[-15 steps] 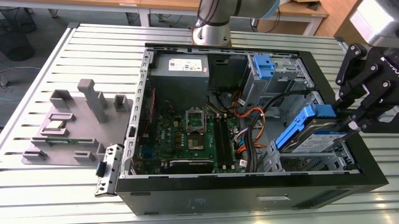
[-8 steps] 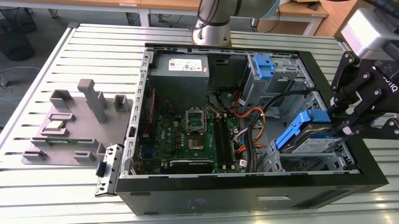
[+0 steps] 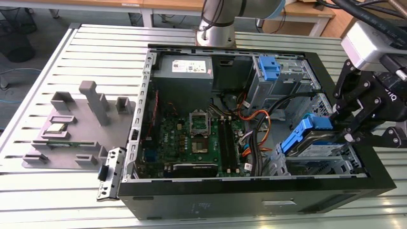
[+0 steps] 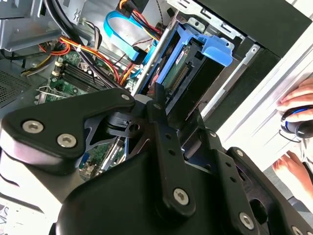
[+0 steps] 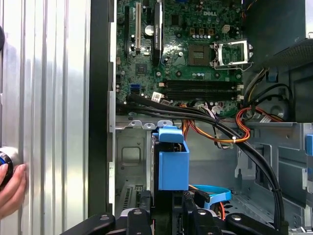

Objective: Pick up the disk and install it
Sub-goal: 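Insert the disk into the insertion slot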

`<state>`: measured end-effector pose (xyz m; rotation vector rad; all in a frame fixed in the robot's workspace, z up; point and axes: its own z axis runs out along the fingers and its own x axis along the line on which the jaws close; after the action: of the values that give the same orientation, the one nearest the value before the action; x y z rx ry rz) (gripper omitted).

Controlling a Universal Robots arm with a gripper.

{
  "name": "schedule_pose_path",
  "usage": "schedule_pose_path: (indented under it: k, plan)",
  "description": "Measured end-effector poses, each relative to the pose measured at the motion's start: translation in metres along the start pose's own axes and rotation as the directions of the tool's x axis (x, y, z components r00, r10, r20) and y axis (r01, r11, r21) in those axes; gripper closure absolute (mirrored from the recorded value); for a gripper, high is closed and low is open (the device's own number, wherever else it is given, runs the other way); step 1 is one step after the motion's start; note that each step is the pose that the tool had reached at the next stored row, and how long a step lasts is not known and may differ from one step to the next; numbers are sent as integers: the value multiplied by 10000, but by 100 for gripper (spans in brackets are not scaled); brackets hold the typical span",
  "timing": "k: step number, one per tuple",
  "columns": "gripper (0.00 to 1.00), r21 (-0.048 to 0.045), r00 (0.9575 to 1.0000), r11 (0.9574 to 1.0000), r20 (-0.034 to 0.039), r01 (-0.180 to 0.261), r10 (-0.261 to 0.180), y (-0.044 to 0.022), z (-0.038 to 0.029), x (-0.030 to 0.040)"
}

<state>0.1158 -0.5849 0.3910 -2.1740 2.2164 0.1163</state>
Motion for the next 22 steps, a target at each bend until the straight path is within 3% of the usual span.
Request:
schedule_pose_path:
  k: [12, 14, 15, 22]
  plan:
    - [65, 0, 10000, 10000, 1, 1, -1, 0, 2, 0]
    - [64, 0, 10000, 10000, 1, 1, -1, 0, 2, 0]
    - [58, 0, 10000, 10000, 1, 1, -1, 0, 2, 0]
    - [58, -1, 10000, 10000, 1, 1, -1, 0, 3, 0]
